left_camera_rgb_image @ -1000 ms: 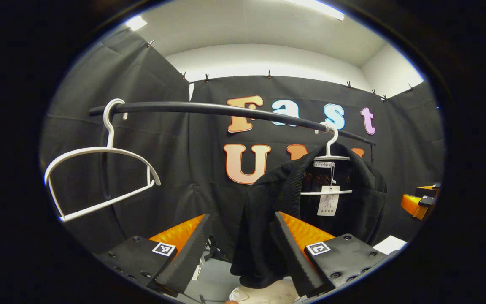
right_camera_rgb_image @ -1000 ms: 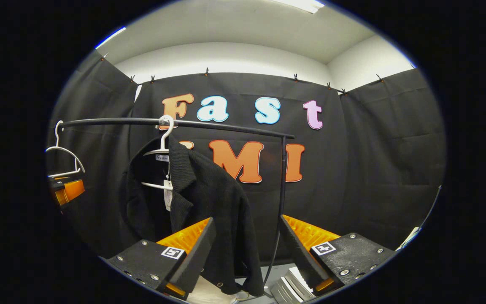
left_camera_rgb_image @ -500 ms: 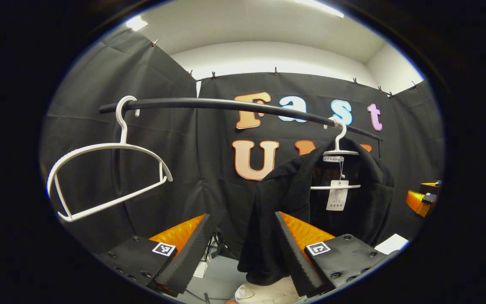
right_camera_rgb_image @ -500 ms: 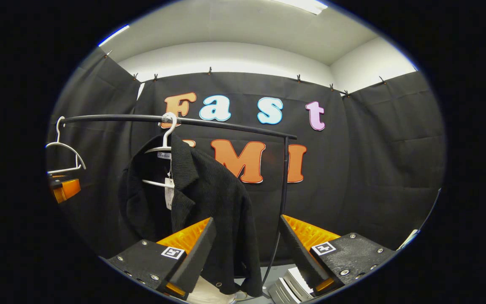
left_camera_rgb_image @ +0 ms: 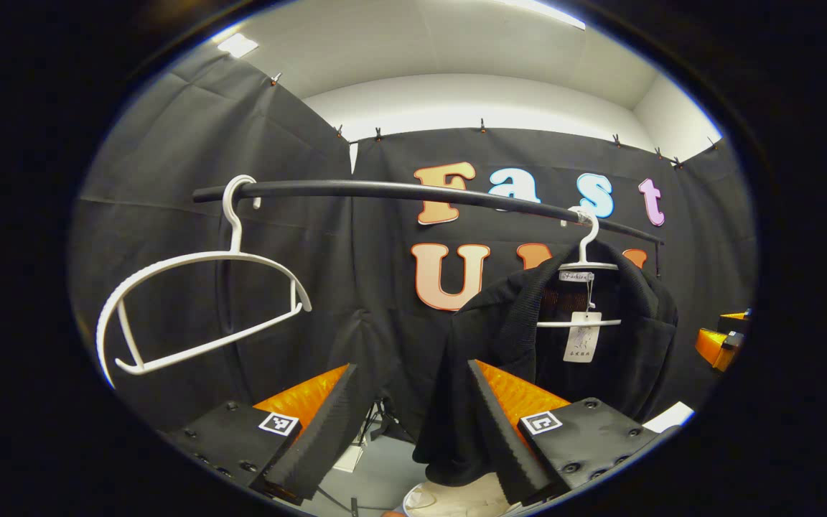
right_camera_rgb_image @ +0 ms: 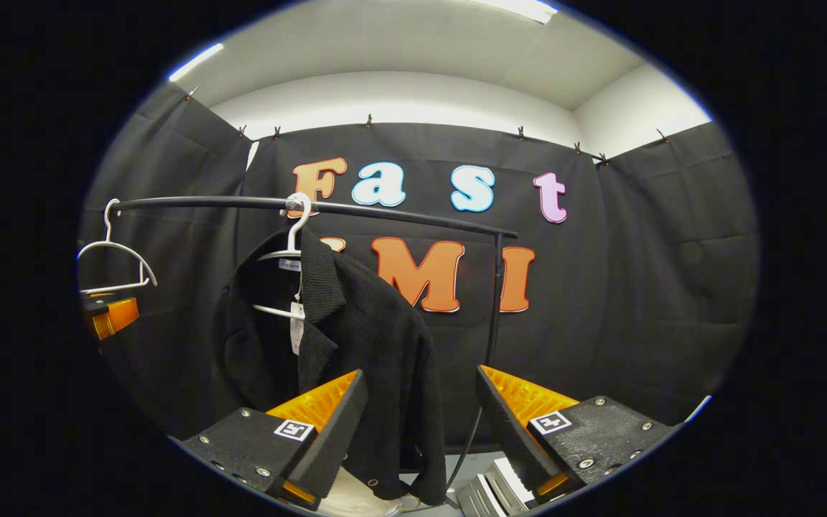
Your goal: Grasp the clothes on the hanger with both hands and then place them into the laundry hamper below.
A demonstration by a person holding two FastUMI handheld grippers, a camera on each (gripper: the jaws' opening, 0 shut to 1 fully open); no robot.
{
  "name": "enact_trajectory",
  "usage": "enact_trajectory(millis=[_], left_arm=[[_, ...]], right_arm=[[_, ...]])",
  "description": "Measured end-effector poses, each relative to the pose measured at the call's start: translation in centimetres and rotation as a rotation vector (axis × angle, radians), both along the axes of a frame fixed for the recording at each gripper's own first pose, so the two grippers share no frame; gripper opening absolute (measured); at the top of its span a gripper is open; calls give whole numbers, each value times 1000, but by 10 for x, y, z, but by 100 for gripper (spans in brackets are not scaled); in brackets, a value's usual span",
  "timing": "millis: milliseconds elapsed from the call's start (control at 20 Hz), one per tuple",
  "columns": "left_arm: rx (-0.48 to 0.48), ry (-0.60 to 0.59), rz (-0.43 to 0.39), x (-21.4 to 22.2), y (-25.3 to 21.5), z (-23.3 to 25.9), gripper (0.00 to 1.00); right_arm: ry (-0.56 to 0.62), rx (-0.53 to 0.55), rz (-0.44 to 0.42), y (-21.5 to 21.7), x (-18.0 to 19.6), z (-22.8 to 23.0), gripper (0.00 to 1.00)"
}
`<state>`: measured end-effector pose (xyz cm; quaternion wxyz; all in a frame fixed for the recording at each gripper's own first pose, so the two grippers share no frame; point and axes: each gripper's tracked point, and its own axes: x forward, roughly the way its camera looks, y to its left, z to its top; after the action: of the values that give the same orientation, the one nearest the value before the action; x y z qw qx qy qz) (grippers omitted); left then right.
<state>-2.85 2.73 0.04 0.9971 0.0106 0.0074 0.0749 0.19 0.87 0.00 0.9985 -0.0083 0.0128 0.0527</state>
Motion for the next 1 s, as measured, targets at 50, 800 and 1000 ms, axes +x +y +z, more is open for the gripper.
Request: enact_trajectory(millis=[50, 800, 1000], left_arm=[[-2, 2, 9, -3, 0, 1, 97], [-42, 25, -129, 29, -25, -20, 96], [-50, 40, -197, 49, -39, -33, 96]], right_arm=[[8, -2, 14, 1, 0, 0, 94], [52, 24, 44, 50, -17, -24, 94], [61, 43, 22, 68, -4, -33, 94]])
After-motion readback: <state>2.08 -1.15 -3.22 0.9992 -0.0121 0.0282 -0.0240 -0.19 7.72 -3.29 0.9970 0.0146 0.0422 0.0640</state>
